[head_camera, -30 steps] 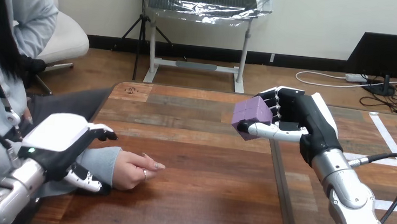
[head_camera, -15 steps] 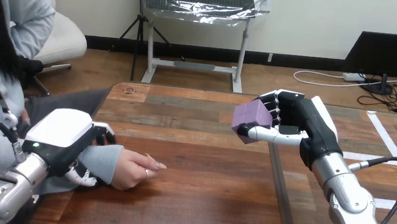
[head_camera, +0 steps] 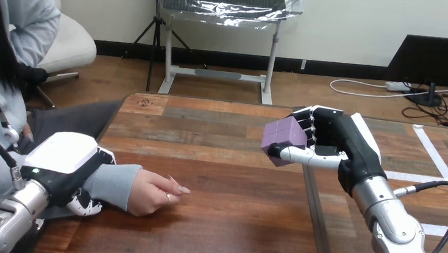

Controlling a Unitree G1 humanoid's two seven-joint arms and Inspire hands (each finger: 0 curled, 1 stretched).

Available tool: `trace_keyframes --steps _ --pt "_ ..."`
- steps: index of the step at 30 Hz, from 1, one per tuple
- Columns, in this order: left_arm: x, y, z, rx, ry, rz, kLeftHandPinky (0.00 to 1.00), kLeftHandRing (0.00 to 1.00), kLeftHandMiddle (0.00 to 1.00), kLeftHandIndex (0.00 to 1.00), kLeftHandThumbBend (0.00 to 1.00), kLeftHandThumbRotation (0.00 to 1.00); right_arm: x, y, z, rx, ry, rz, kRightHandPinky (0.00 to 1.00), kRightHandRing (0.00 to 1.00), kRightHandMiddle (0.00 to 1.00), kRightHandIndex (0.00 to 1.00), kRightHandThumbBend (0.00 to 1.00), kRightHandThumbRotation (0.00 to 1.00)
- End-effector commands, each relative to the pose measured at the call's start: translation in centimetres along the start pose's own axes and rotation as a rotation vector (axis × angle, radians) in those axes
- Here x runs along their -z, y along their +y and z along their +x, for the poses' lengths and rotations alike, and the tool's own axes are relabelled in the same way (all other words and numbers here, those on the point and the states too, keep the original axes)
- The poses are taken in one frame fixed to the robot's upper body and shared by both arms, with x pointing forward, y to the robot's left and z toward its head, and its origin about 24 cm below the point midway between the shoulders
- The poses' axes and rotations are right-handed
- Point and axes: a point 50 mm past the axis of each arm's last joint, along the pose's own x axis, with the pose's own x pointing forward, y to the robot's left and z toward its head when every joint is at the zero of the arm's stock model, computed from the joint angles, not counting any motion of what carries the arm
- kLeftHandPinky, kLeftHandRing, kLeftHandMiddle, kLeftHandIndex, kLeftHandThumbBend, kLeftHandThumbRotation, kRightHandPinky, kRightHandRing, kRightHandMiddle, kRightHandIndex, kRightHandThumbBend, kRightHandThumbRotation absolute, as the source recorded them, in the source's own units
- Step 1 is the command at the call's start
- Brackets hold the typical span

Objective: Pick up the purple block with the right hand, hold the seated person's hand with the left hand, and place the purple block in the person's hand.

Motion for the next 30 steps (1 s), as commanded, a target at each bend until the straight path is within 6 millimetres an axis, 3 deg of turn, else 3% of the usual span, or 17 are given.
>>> trace_keyframes --steps 1,30 --pt "-0.15 0.42 0.58 0.018 0.0 0.016 0.44 0.46 0.49 0.52 0.97 0.0 -2.65 -0.55 1.23 0.02 -0.109 0.014 0.45 0.49 0.53 0.49 0.77 0.0" --pt "0.07 0.26 0.13 0.019 -0.01 -0.022 0.24 0.3 0.37 0.38 0.96 0.0 -2.73 -0.4 1.16 -0.001 -0.115 0.042 0.45 0.49 0.52 0.49 0.76 0.0"
